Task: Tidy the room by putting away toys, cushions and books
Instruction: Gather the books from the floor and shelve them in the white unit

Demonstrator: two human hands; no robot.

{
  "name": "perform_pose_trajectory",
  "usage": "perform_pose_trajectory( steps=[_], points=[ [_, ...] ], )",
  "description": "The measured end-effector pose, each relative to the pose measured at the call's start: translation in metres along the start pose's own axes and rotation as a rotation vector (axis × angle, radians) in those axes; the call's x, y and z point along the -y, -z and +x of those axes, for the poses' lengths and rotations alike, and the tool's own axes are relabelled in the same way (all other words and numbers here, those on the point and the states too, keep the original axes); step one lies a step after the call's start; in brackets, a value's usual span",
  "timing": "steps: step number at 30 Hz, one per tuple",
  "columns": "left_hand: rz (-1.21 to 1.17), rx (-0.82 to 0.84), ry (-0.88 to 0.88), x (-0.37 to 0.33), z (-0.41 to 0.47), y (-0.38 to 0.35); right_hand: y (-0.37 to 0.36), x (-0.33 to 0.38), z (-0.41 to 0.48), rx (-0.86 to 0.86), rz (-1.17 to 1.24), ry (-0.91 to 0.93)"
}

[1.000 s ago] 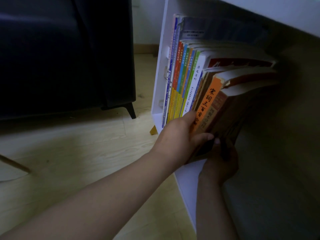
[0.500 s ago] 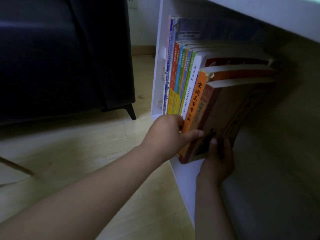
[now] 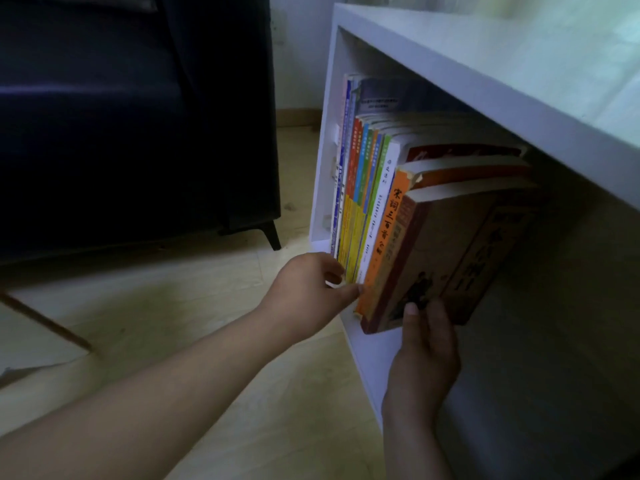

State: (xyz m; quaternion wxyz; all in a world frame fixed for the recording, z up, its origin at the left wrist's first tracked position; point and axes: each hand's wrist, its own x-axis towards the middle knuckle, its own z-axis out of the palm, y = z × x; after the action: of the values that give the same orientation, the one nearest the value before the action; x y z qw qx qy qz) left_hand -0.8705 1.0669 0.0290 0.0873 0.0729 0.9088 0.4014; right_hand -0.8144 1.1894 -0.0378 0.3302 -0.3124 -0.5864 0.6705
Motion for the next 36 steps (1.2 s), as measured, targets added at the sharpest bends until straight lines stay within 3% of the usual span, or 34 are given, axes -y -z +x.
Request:
perform_pose_trajectory(
  steps=[9, 17, 24, 36],
  points=[
    [0.040, 0.026, 0.080, 0.010, -0.052, 0.075, -0.010, 0.082, -0.044, 0.465, -0.031, -0.057],
    [0.066, -0.178, 0.109, 0.058, -0.150, 0.206, -0.062, 0.127, -0.148, 0.949, -0.135, -0.119],
    [0.016, -0.416, 0.289, 0.147, -0.268, 0.301, -0.128, 0.151, -0.280, 1.341, -0.336, 0.215],
    [-0.051, -0.628, 0.656, 0.332, -0.503, 0.362, -0.187, 0.099, -0.561, 1.933, -0.576, 0.492]
  ],
)
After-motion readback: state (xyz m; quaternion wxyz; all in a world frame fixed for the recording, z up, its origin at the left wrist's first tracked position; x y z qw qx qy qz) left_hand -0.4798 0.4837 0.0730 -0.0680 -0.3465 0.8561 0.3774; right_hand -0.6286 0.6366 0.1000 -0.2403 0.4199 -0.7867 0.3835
